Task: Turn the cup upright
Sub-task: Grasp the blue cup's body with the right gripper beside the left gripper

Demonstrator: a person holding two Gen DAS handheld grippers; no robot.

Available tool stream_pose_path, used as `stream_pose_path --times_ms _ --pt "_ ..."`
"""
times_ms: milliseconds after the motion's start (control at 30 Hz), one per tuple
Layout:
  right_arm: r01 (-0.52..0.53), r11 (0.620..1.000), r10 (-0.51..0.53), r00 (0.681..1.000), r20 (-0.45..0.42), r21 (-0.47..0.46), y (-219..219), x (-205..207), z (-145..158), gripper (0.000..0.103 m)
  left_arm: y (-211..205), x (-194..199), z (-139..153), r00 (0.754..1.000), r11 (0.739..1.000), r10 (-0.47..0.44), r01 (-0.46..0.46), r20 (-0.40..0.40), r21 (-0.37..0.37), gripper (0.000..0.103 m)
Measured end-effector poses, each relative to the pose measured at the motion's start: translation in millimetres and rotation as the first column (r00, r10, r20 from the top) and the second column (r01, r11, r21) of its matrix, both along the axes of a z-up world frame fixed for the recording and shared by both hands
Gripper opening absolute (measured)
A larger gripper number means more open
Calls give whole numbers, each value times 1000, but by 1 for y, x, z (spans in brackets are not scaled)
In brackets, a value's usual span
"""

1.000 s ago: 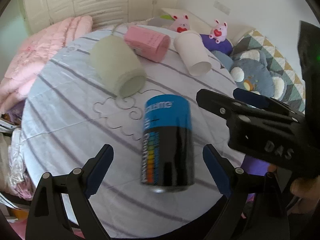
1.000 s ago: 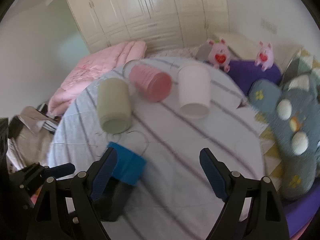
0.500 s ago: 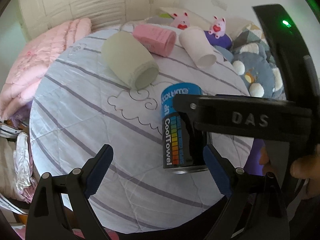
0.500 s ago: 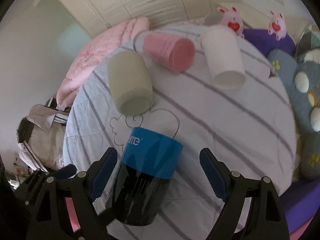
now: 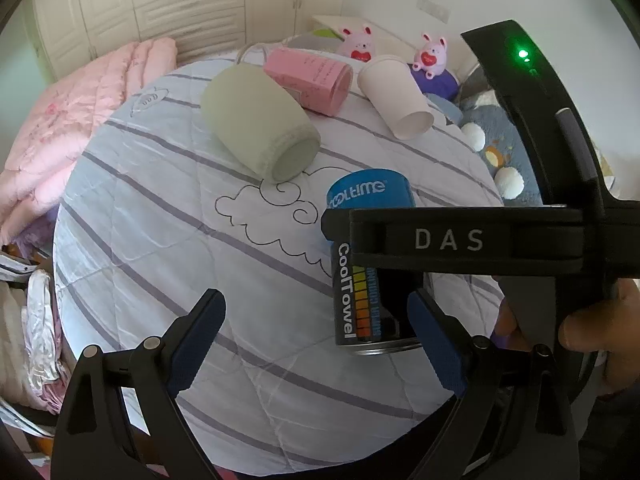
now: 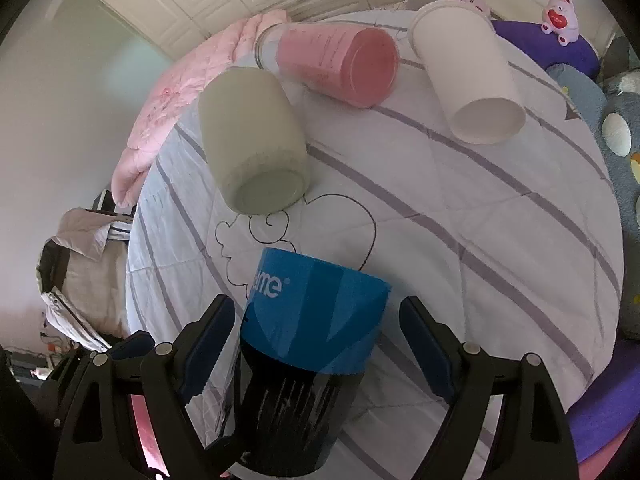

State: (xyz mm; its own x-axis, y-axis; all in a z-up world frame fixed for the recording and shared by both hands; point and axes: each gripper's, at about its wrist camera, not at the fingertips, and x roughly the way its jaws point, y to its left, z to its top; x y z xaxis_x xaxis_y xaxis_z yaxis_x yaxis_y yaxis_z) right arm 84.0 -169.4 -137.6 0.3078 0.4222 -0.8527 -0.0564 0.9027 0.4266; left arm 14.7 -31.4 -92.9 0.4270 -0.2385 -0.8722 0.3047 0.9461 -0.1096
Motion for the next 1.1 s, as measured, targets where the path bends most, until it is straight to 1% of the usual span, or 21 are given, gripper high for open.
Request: stream_pose_path --times_ms 133,233,367,633,667,700,733,767,867,933,1000,1100 --pt "-7 1000 7 1000 -30 23 4 4 -7 86 1 0 0 1000 1000 3 -3 -2 -6 95" --pt "-12 1000 13 999 -31 13 7 5 -8 86 1 -1 1 1000 1000 3 -3 -2 -7 95" --pt "-6 999 8 999 -45 37 4 5 -8 86 1 -1 1 1000 1000 -1 1 -1 -8 95" --pt "-15 992 21 998 -54 123 -4 11 -18 86 2 -4 1 1000 1000 0 0 -1 -8 95" --pt "-17 991 23 999 -49 130 -4 11 -18 85 2 -3 1 1000 1000 1 -1 -1 -8 95" --pt "-20 990 27 999 -46 137 -6 11 -17 82 3 -3 1 1000 1000 3 -4 -2 -10 95" --pt "-28 990 34 999 -42 139 -5 11 -17 78 3 -3 0 1000 1000 6 -6 -3 -11 96" --pt "-29 989 35 999 -38 144 -6 12 -17 72 4 -3 1 1000 1000 8 -8 -4 -13 96" --pt "-40 986 46 998 -33 163 -5 11 -16 72 6 -4 1 1000 1000 9 -9 -5 -16 96" --pt "-54 986 57 998 -12 161 -4 9 -13 72 6 -4 1 1000 1000 8 -8 -5 -17 96" --pt "-64 986 62 998 20 152 -3 7 -8 72 5 -4 2 1000 1000 7 -7 -2 -17 97" --pt "-92 988 81 993 90 127 -2 3 5 72 3 -3 2 1000 1000 7 -7 -1 -19 97"
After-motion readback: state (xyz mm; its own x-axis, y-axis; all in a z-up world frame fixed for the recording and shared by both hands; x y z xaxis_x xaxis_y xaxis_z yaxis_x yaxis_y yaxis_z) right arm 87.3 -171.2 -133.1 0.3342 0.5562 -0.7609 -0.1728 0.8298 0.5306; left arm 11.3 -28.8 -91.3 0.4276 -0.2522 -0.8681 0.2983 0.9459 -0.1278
